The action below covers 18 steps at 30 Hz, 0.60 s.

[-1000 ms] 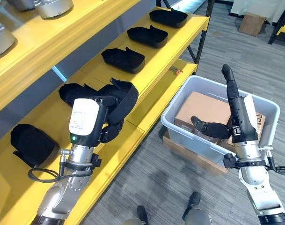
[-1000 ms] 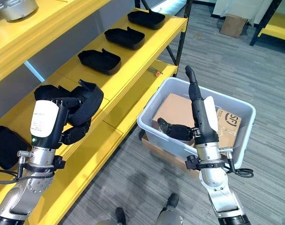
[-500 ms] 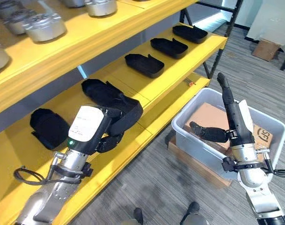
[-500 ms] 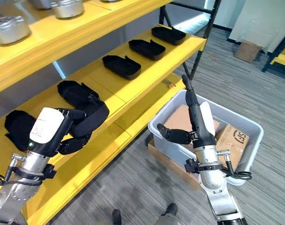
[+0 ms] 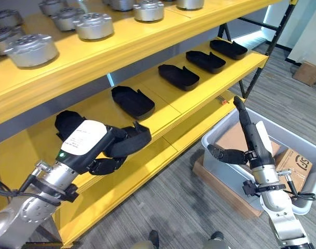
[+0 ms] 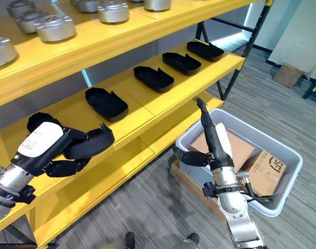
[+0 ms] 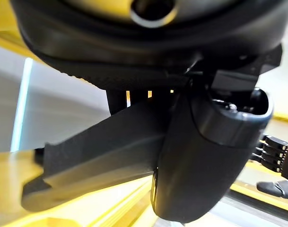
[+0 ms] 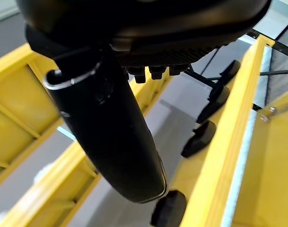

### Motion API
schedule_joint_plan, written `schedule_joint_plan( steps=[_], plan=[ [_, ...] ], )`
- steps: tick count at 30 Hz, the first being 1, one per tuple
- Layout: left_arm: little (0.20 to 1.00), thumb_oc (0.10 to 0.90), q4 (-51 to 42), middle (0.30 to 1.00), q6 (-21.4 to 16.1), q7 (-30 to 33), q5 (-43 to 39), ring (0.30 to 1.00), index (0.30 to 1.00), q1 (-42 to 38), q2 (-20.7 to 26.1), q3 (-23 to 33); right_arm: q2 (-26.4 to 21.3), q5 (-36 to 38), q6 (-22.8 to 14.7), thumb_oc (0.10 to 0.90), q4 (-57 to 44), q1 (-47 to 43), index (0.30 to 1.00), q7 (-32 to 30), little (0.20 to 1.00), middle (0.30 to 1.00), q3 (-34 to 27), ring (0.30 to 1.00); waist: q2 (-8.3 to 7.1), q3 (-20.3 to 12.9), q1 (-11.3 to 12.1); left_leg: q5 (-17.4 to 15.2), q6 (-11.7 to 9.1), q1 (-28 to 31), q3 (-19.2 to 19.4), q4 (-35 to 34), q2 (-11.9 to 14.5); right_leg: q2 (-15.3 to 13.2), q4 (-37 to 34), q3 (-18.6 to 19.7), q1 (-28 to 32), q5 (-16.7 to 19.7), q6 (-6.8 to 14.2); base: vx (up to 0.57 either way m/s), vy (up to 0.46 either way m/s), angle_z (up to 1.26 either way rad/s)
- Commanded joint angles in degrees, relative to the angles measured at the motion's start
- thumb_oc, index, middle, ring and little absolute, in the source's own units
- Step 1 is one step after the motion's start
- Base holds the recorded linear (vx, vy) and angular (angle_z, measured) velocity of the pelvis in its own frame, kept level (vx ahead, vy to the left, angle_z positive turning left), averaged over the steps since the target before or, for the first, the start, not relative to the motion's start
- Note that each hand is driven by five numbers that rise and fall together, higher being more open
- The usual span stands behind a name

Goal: Move parts from the plastic box to the shelf.

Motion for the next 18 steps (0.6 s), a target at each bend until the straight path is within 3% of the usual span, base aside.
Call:
schedule_joint_plan(
  steps=[1,2,5,7,8,13,18],
  plan=[
    [0.3,0.4,-4.25,0.3,-2.0,1.87,-5.26,0.3,0.3,-3.0,-0.34,10.57,-2.94,1.48,-5.07,0.9,-2.69,-6.02,1.0,0.68,1.0,1.0,-3.17,1.0,3.35,-0.61,-3.96,-4.91,3.91,7.8,2.84,-9.04,-3.95,7.8,1.84,13.5,-6.61,-3.89,1.73,0.0,-0.001,-0.04],
    [0.3,0.4,-3.85,0.3,-1.81,1.13,-5.65,0.3,0.3,-2.92,-0.02,10.92,-3.13,2.02,-5.14,0.9,-2.94,-5.35,1.0,1.35,1.0,1.0,-3.73,1.0,3.49,-0.47,-4.51,-4.59,3.79,7.56,2.22,-9.04,-3.69,10.95,2.49,16.78,-7.91,-5.69,0.95,-0.01,-0.022,0.32],
    [0.3,0.4,-2.42,0.3,-1.32,-0.47,-6.25,0.3,0.3,-4.68,1.26,9.92,-3.78,3.24,-5.35,0.9,-3.17,-4.17,1.0,2.62,1.0,1.0,-4.85,1.0,3.52,-0.45,-6.54,-3.71,3.38,6.75,-0.07,-9.04,-3.21,19.77,4.24,21.99,-8.96,-11.98,-1.43,0.01,-0.053,0.45],
    [0.3,0.4,-1.82,0.3,-1.22,-1.45,-7.04,0.3,0.3,-5.37,2.38,9.48,-4.13,4.06,-5.74,0.9,-3.19,-3.38,1.0,3.11,1.0,1.0,-5.33,1.0,3.18,-1.27,-7.4,-3.36,3.14,5.98,-1.04,-9.04,-3.43,24.0,2.16,24.04,-7.71,-14.18,-2.21,0.04,-0.119,0.73],
    [0.3,0.4,-1.05,0.3,-1.3,-1.73,-7.52,0.3,0.3,-6.16,3.49,9.09,-4.65,4.55,-6.06,0.9,-3.09,-3.48,1.0,3.17,1.0,1.0,-5.35,1.0,3.0,-1.83,-7.75,-2.78,2.68,5.0,-2.36,-8.95,-3.62,26.91,-2.12,26.59,-6.89,-14.37,-2.88,0.04,-0.116,1.15],
    [0.3,0.4,0.59,0.3,-1.23,-1.77,-7.63,0.3,0.3,-7.13,3.87,8.33,-5.54,5.37,-5.87,0.9,-2.6,-3.6,1.0,3.64,1.0,1.0,-4.63,1.0,3.04,-2.9,-7.06,-1.77,1.7,3.59,-4.15,-8.86,-3.61,27.39,-9.75,28.1,-3.4,-12.71,-3.26,0.02,-0.122,0.5],
    [0.3,0.4,0.73,0.3,-0.76,-1.73,-7.96,0.3,0.3,-5.08,4.64,10.89,-6.63,6.76,-5.8,0.9,-2.84,-3.54,1.0,4.15,1.0,1.0,-4.6,1.0,3.99,-4.14,-5.86,-1.14,0.86,2.55,-3.75,-8.91,-2.75,26.74,-14.46,26.26,-1.0,-11.49,-3.47,0.02,-0.115,0.06]
  ],
)
